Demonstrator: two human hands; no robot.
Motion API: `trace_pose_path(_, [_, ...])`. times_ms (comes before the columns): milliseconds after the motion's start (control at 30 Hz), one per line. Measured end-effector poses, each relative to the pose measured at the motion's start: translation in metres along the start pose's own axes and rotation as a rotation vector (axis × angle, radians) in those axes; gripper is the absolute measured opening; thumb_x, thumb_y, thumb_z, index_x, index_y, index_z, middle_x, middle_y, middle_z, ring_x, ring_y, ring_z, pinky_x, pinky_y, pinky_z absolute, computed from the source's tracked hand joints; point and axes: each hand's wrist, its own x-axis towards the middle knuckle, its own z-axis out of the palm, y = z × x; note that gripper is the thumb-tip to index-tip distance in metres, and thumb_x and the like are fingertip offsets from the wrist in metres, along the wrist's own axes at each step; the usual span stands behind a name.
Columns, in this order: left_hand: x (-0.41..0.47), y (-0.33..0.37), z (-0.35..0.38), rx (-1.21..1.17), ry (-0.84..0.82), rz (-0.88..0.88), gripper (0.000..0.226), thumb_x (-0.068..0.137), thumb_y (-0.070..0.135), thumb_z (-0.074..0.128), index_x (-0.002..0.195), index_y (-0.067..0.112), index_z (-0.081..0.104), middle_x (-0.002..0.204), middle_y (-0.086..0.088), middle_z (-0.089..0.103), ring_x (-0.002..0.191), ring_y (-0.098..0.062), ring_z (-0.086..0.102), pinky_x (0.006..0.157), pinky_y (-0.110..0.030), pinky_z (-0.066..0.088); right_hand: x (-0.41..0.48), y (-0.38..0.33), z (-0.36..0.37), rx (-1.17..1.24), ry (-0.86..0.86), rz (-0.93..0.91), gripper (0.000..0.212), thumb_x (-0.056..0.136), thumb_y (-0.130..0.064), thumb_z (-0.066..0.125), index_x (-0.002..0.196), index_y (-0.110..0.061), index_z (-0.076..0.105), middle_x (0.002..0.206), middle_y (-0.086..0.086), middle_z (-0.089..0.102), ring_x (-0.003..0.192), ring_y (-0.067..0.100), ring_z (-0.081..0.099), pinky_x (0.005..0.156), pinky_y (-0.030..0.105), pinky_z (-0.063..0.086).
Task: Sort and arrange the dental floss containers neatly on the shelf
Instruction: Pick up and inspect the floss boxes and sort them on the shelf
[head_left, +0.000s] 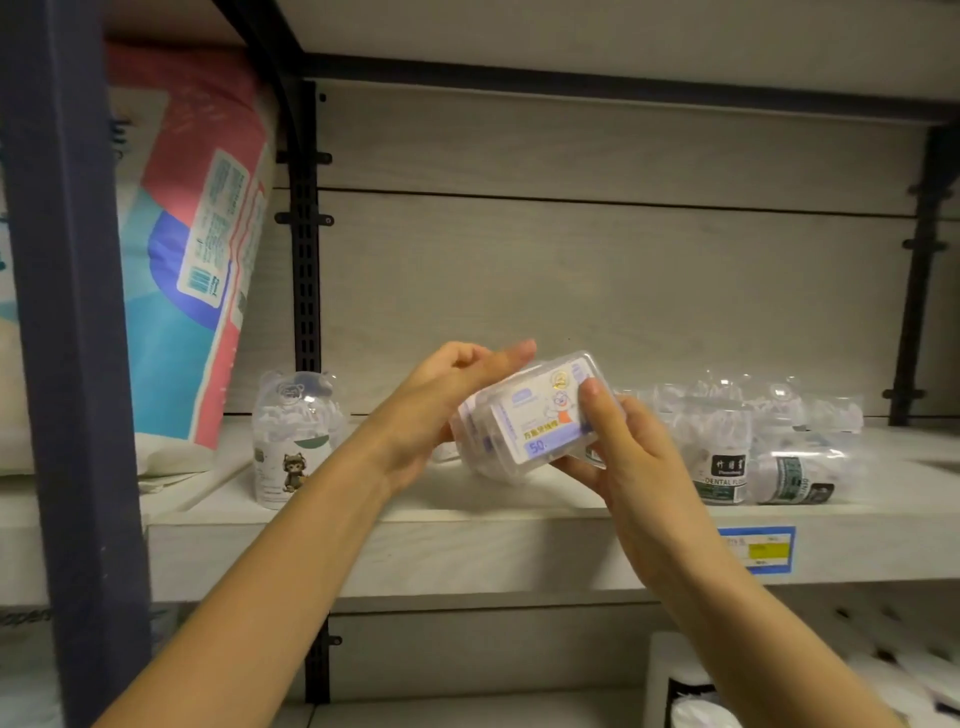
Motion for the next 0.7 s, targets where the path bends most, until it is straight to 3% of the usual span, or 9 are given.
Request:
trace_pose_path(67, [-0.009,-0.003,-0.003,0.091,-0.032,0.069,0.098,0.035,0.065,0.077,0.12,0.026,0.047,0.113,0.01,0.06,0.103,-0.008,0.06,0.082,-0.024,0.047,0.0,0.001,0.001,0.038,0.035,-0.021,0.04,0.092,-0.034,0.046,0.109,0.003,0.051,0.099,0.011,0.07,0.09,0.012,0.07,0.068,0.018,0.056])
trace_pose_path(133, [-0.016,-0.007,-0.003,0.201,-0.071,0.081,0.116,0.033,0.06,0.081,0.134,0.032,0.032,0.13,0.014,0.049,0.119,-0.004,0.05,0.093,-0.022,0.041,-0.001,0.001,-0.001,0.061,0.052,-0.038,0.041,0.093,-0.034,0.044,0.11,0.003,0.05,0.103,0.012,0.069,0.091,0.011,0.069,0.067,0.016,0.055])
trace_pose_path(267, [-0.021,-0.019,0.011,0.363,0.082,0.137,0.129,0.038,0.058,0.081,0.144,0.037,0.011,0.14,0.011,0.039,0.125,-0.007,0.043,0.101,-0.024,0.037,-0.004,0.01,0.002,-0.071,0.008,-0.088,0.038,0.092,-0.036,0.04,0.109,-0.002,0.047,0.1,0.007,0.067,0.087,0.007,0.068,0.07,0.016,0.055])
trace_pose_path(367, [-0.021,-0.028,0.012,0.344,0.136,0.24,0.118,0.048,0.053,0.08,0.145,0.034,0.016,0.142,0.012,0.039,0.123,-0.005,0.046,0.101,-0.025,0.043,-0.004,0.014,0.003,-0.263,-0.026,-0.186,0.043,0.087,-0.045,0.037,0.118,-0.017,0.047,0.108,-0.001,0.065,0.098,0.005,0.065,0.088,0.028,0.052])
trace_pose_path(467, [-0.029,-0.031,0.011,0.355,0.148,0.322,0.107,0.049,0.058,0.075,0.142,0.036,0.026,0.136,0.021,0.042,0.118,0.001,0.05,0.086,-0.007,0.045,-0.006,0.008,-0.004,-0.382,-0.154,-0.208,0.029,0.092,-0.039,0.037,0.117,-0.031,0.05,0.109,-0.012,0.065,0.101,-0.004,0.061,0.087,0.016,0.048])
trace_pose_path(533, [-0.034,-0.031,0.014,0.355,0.139,0.37,0.094,0.049,0.06,0.076,0.132,0.046,0.034,0.128,0.028,0.046,0.113,0.006,0.053,0.079,-0.002,0.044,-0.011,0.001,-0.015,-0.442,-0.235,-0.194,0.027,0.093,-0.039,0.042,0.118,-0.033,0.051,0.113,-0.012,0.065,0.106,-0.002,0.06,0.093,0.023,0.047])
trace_pose_path(600, [-0.036,-0.029,0.02,0.301,0.095,0.373,0.088,0.04,0.061,0.08,0.12,0.053,0.043,0.121,0.027,0.055,0.109,0.006,0.056,0.079,-0.008,0.049,-0.017,-0.006,-0.031,-0.468,-0.259,-0.193,0.035,0.092,-0.039,0.047,0.126,-0.031,0.047,0.12,-0.01,0.063,0.112,0.004,0.059,0.098,0.035,0.046])
trace_pose_path(700, [-0.034,-0.023,0.041,0.102,-0.031,0.354,0.082,0.027,0.063,0.084,0.104,0.054,0.057,0.111,0.021,0.067,0.1,-0.002,0.066,0.076,-0.013,0.053,-0.027,-0.021,-0.062,-0.487,-0.233,-0.17,0.054,0.089,-0.045,0.05,0.138,-0.029,0.035,0.13,-0.008,0.056,0.12,0.006,0.053,0.103,0.04,0.041])
